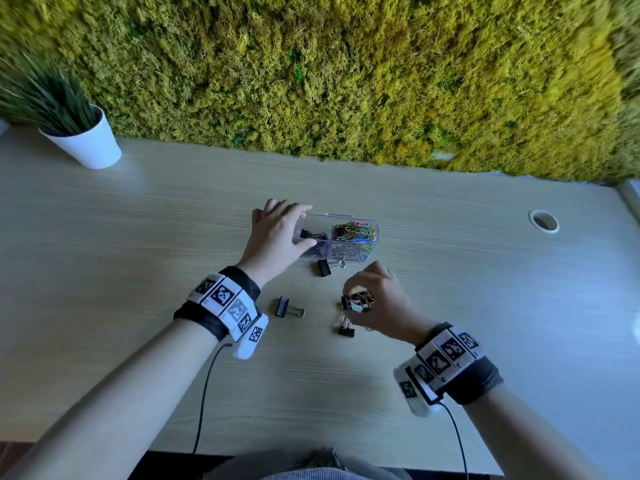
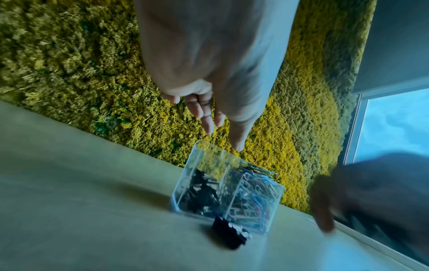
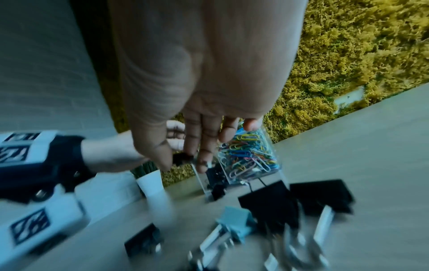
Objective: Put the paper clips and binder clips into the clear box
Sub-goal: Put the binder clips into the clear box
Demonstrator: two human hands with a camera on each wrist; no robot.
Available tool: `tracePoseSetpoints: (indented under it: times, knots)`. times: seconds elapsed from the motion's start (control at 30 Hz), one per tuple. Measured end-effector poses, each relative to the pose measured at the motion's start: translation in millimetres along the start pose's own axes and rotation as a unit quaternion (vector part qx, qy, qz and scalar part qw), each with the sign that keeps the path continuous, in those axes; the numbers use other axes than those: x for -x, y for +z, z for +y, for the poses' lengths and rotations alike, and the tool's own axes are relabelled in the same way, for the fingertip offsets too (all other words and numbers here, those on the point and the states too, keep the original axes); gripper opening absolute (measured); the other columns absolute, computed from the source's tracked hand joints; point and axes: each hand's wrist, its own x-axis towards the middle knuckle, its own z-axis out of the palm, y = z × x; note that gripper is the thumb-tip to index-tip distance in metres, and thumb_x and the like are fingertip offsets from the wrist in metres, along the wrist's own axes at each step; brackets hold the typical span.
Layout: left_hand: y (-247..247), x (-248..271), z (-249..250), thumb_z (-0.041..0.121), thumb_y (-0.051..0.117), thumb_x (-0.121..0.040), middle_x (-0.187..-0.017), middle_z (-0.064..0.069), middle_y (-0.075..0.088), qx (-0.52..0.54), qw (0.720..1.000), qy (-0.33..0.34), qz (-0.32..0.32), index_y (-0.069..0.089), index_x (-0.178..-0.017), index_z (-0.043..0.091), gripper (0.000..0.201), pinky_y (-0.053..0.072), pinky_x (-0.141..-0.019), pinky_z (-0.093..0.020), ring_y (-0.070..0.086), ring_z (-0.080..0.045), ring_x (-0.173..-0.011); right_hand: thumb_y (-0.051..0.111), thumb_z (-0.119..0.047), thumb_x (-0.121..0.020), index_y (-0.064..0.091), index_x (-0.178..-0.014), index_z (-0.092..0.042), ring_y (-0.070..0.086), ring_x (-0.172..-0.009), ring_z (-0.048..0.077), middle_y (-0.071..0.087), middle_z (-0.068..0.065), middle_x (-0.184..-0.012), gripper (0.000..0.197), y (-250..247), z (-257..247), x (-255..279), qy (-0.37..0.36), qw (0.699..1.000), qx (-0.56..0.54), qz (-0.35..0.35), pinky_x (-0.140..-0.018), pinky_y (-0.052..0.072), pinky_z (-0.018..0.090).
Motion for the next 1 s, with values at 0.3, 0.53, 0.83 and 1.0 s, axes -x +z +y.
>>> tracePoseSetpoints:
  times: [0.3,0.53,0.83,1.0]
  knots:
    - [14.3,51.6,1.3,0.036,0.063,-0.078,-0.101,0.004,0.062,0.043,0.999,0.001,0.0,0.06,-0.109,0.018,0.036,0.039,-0.079,-0.04,0.052,-0.02,-0.098,0.071,-0.026,-0.076,0.065,-0.102,-0.016,0.049,-0.092,0.02,0.069,-0.003,-0.095,0.029,-21.5,-26.4,-82.3,0.022,0.987,0.008,0.16,-0.077,0.036,0.035]
    - [25.0,71.0,18.3,0.05,0.059,-0.076,-0.085,0.01,0.061,0.055,0.998,0.004,-0.04,0.059,-0.083,0.023,0.029,0.036,-0.075,-0.037,0.051,-0.016,-0.09,0.072,-0.02,-0.074,0.067,-0.101,-0.017,0.048,-0.089,0.02,0.066,-0.003,-0.088,0.027,-26.9,-10.2,-54.3,0.026,0.976,-0.001,0.218,-0.075,0.043,0.037]
    - [52.5,75.1,70.6,0.084,0.028,-0.073,-0.104,0.003,0.061,-0.174,0.946,0.047,-0.27,0.06,-0.101,0.019,0.077,0.024,-0.091,-0.044,0.041,-0.022,-0.107,0.071,-0.043,-0.07,0.059,-0.056,-0.018,0.048,-0.084,0.021,0.062,-0.003,-0.068,0.031,-9.0,16.2,31.9,0.198,0.972,0.128,0.023,-0.075,0.037,0.035]
    - [55.9,72.0,75.3,0.08,0.037,-0.074,-0.102,-0.001,0.065,-0.204,0.94,0.046,-0.27,0.064,-0.099,0.017,0.073,0.025,-0.091,-0.046,0.044,-0.023,-0.107,0.065,-0.062,-0.067,0.063,-0.08,-0.022,0.051,-0.086,0.021,0.064,-0.003,-0.083,0.043,15.7,11.0,43.4,0.228,0.957,0.178,0.034,-0.074,0.039,0.036]
